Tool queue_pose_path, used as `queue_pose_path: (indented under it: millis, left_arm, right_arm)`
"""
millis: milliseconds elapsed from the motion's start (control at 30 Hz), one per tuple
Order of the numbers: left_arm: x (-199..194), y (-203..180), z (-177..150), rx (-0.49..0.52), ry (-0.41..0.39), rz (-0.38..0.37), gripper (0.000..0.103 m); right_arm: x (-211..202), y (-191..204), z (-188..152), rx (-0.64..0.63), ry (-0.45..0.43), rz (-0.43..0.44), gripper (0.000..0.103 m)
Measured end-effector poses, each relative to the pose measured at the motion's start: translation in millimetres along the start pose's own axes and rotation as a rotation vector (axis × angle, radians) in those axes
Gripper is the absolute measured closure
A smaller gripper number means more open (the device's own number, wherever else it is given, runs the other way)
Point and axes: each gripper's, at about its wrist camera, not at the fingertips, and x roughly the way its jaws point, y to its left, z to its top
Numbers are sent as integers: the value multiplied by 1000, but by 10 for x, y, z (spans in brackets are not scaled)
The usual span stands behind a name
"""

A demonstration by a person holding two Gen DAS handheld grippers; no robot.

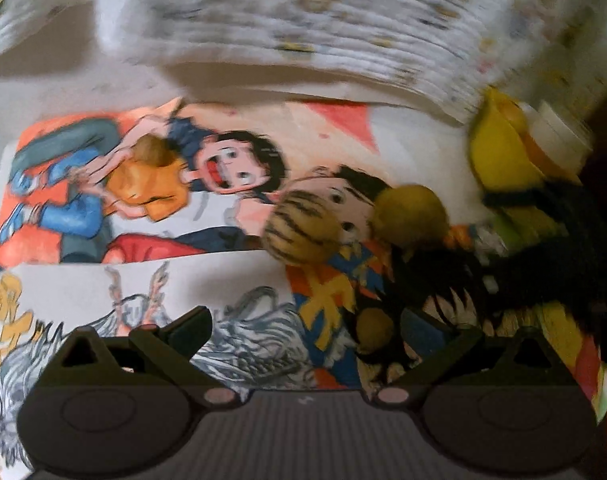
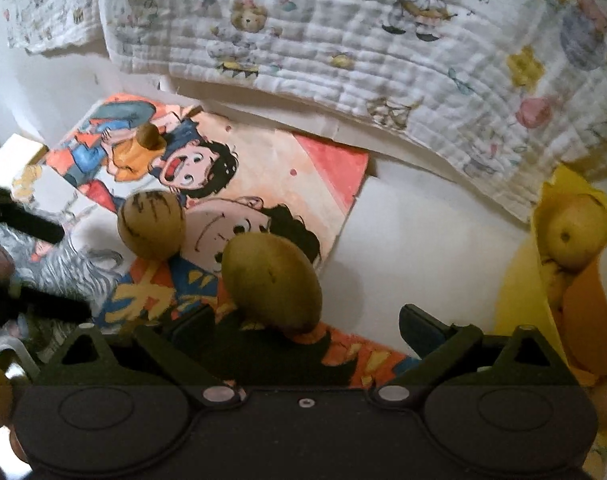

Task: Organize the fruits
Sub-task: 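Grasp a brown oval potato with the right gripper while the left grasps a small brown fruit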

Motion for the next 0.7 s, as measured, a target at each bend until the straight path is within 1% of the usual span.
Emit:
queue_pose_path:
  millis: [100,133,233,333,433,533,600,633,667,700]
  left_arm:
    - [-1,-160,-69,107,-4,-20,1]
    - [15,-198,-82,123,4,-23,1]
    - [105,-285,-90,136,35,-25,1]
    - [190,-358,-63,127,53,-1,4]
    - [252,-391,-25,112,66,-2,10]
    - [307,-417,3,110,70,-1,19]
    - [332,-442,17,114,69,-7,28]
    - [353,-453,25,115,71,-10,31]
    - [372,-462,24,115,76,-9,38]
    - [387,-465,20,114,82,-11,43]
  right_arm:
    - [58,-78,70,44,6,53,7]
    - [84,-94,95,53,9,61,9]
    - [159,-116,159,65,19,77,12]
    - [234,-130,177,83,37,94,16]
    - [288,-138,185,92,44,113,20]
    - [325,-136,193,96,51,132,23]
    - [353,-131,201,96,58,136,24]
    - [370,-128,205,97,63,135,25]
    - [386,-121,212,99,69,136,30]
    - [395,-106,215,99,71,138,33]
